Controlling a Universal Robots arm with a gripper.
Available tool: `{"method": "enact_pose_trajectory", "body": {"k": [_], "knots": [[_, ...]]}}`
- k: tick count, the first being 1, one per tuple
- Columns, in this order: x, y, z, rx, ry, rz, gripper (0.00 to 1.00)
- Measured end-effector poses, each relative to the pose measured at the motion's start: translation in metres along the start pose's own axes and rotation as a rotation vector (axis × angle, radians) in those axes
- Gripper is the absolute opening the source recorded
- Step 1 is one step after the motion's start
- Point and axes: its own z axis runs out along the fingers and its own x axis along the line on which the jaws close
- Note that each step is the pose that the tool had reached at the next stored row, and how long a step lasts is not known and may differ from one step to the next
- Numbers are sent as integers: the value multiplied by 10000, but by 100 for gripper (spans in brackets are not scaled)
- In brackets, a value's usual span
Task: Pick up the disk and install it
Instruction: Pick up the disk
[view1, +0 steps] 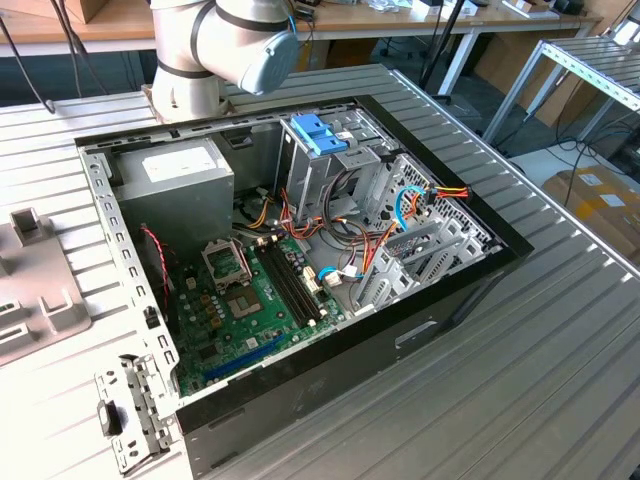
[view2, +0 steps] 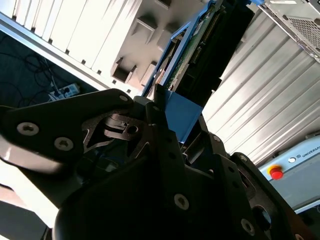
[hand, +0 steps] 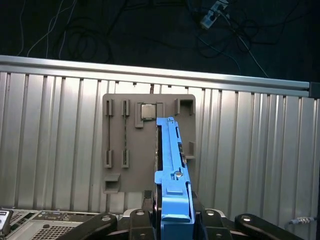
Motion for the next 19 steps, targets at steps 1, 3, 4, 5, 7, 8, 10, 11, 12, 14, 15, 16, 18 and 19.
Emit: {"method": "enact_pose_trajectory", "body": {"k": [1, 3, 4, 5, 7, 8, 10, 11, 12, 14, 15, 16, 18, 19], "knots": [[1, -13, 6, 0, 2, 1, 37], [3, -43, 13, 0, 2, 1, 37], [4, -56, 14, 1, 3, 1, 37], [3, -63, 14, 1, 3, 1, 37], [-10, -68, 18, 0, 2, 1, 37], [-23, -69, 22, 0, 2, 1, 37], [-36, -70, 28, 2, 2, 1, 37], [-36, -70, 28, 1, 2, 0, 37], [-36, -70, 28, 1, 2, -1, 37], [-37, -70, 29, 0, 2, 1, 37], [-37, -70, 29, 0, 2, 0, 37], [-37, -70, 29, 1, 2, 0, 37], [-37, -65, 30, 1, 2, 1, 37], [-38, -61, 31, 1, 2, 1, 37]]}}
